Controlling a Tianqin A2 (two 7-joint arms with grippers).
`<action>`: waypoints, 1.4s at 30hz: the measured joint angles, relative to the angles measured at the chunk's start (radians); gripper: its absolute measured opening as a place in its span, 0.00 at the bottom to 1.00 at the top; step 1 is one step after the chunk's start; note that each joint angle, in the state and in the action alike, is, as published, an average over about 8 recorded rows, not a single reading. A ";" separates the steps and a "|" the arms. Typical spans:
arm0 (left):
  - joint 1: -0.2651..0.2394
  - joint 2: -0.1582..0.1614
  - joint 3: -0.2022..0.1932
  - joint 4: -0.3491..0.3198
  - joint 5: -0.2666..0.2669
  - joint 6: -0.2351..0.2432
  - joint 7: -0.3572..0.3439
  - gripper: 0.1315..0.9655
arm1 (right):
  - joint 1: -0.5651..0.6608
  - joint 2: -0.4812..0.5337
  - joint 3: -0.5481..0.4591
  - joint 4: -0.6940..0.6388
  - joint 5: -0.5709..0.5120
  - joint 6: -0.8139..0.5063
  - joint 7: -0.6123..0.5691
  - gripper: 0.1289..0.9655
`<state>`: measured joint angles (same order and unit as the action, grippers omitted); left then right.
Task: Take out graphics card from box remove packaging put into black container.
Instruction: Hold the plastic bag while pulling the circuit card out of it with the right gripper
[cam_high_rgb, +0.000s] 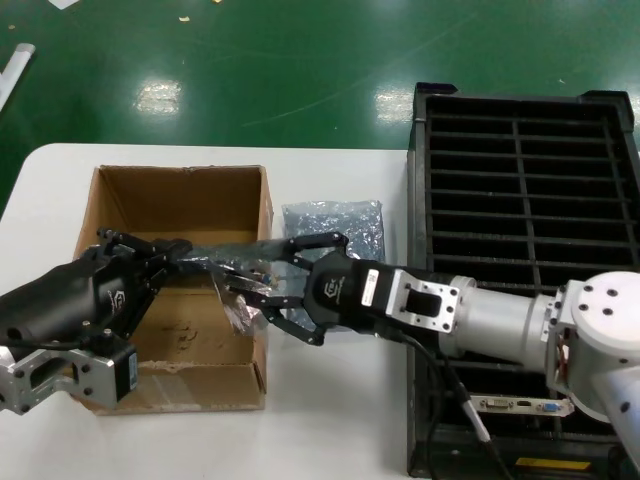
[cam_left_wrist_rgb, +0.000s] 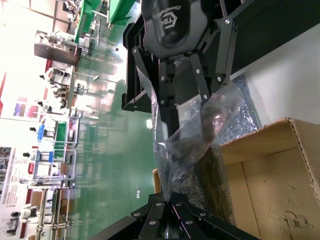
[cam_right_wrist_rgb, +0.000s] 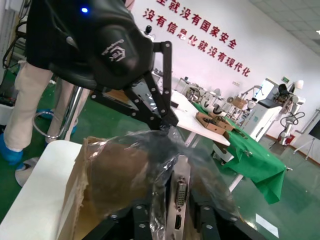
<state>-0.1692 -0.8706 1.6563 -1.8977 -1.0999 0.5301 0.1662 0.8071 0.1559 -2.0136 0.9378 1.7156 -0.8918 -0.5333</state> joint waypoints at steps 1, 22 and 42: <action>0.000 0.000 0.000 0.000 0.000 0.000 0.000 0.01 | 0.005 -0.006 0.002 -0.010 0.002 0.000 -0.004 0.14; 0.000 0.000 0.000 0.000 0.000 0.000 0.000 0.01 | 0.005 -0.027 0.014 -0.029 0.011 -0.017 0.016 0.14; 0.000 0.000 0.000 0.000 0.000 0.000 0.000 0.01 | -0.017 0.005 0.015 0.054 -0.002 -0.004 0.061 0.07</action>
<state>-0.1692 -0.8706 1.6563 -1.8978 -1.0999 0.5301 0.1662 0.7902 0.1605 -1.9984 0.9922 1.7136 -0.8953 -0.4728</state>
